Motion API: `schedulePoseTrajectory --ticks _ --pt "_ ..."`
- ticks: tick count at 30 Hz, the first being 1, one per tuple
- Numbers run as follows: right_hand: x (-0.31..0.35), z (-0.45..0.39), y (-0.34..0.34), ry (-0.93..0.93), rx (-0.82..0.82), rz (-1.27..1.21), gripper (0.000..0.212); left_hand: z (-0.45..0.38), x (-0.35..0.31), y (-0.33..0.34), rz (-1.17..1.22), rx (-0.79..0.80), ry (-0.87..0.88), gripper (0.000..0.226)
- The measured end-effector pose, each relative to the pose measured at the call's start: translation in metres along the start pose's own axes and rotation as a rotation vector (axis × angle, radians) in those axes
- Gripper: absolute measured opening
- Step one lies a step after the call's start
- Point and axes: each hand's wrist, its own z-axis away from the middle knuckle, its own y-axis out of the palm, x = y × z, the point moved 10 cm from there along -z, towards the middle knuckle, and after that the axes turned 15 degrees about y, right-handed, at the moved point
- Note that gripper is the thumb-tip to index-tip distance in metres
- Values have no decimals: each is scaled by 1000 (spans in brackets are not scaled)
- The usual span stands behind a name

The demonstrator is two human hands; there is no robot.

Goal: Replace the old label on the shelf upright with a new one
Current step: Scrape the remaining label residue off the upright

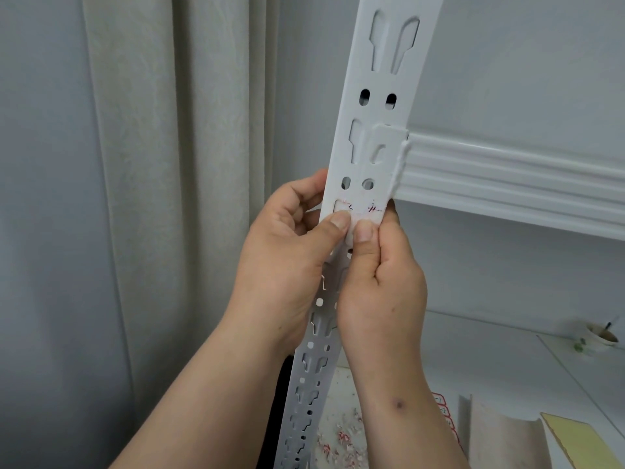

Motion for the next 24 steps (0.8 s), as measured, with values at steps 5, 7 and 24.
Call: schedulePoseTrajectory --ticks 5,7,24 --pt "0 0 1 -7 8 12 44 0 -1 0 -9 -10 8 37" --pt "0 0 1 -3 11 16 44 0 -2 0 -34 -13 17 36" --pt "-1 0 3 25 -4 0 51 0 -5 3 -142 -13 24 29"
